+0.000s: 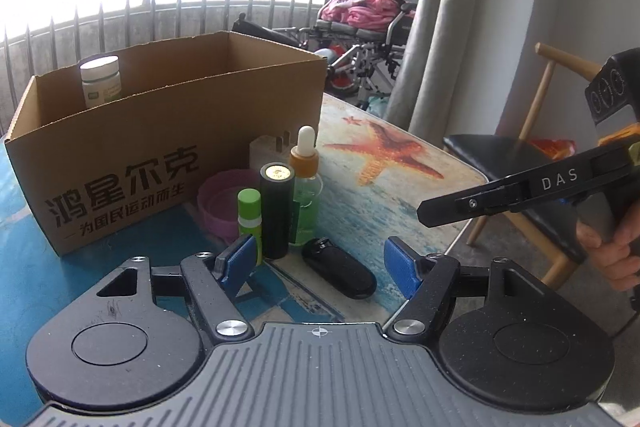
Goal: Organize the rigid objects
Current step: 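Move the right tool back toward the green dropper bottle, then close the right tool around the green dropper bottle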
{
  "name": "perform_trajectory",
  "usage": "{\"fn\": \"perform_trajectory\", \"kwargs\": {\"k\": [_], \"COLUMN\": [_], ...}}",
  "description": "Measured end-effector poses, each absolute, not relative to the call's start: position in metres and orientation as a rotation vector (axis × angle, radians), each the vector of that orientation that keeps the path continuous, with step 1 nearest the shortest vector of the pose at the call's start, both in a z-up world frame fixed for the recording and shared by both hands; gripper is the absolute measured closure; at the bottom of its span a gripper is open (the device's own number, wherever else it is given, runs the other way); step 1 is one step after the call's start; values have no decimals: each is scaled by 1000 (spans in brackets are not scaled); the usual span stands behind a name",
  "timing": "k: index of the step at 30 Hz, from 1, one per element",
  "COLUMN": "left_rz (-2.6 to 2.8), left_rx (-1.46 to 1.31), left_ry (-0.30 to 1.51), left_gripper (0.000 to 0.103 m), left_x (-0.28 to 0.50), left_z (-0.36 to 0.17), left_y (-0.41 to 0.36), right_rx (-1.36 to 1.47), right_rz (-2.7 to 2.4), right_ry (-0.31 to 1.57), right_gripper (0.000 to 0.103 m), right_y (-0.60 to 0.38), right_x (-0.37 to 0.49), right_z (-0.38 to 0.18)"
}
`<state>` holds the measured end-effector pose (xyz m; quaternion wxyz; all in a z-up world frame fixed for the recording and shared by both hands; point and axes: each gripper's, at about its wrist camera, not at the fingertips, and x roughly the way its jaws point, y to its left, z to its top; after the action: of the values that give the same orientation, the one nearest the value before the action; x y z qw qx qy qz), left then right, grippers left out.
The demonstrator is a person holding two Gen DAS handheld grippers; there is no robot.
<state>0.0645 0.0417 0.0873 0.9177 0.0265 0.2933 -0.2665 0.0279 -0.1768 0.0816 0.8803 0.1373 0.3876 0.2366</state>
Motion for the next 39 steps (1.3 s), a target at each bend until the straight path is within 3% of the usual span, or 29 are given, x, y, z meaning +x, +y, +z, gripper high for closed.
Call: {"fn": "perform_trajectory", "kwargs": {"k": [7, 13, 18, 20, 22, 30, 33, 34, 37, 39], "left_rz": [-513, -553, -570, -576, -569, -625, -645, -652, -669, -669], "left_rx": [92, 183, 201, 204, 213, 241, 266, 263, 262, 266], "left_ry": [523, 472, 522, 552, 562, 557, 550, 549, 566, 570], "left_gripper": [39, 58, 68, 80, 85, 85, 85, 84, 83, 82], "left_x": [75, 88, 110, 118, 121, 112, 106, 105, 105, 103], "left_z": [97, 113, 113, 111, 110, 109, 107, 107, 106, 104], "left_y": [45, 31, 15, 9, 6, -3, -8, -8, -9, -10], "right_rx": [250, 262, 288, 287, 270, 242, 213, 210, 158, 127], "right_rz": [555, 599, 604, 619, 635, 721, 736, 755, 735, 737], "right_ry": [716, 639, 623, 632, 638, 683, 707, 709, 714, 723], "right_gripper": [53, 54, 54, 54, 54, 54, 64, 75, 84, 84], "right_y": [-158, -155, -165, -166, -165, -153, -150, -150, -149, -148], "right_x": [46, 55, 58, 60, 61, 69, 69, 67, 63, 62], "right_z": [94, 116, 123, 124, 125, 120, 119, 120, 124, 123]}}
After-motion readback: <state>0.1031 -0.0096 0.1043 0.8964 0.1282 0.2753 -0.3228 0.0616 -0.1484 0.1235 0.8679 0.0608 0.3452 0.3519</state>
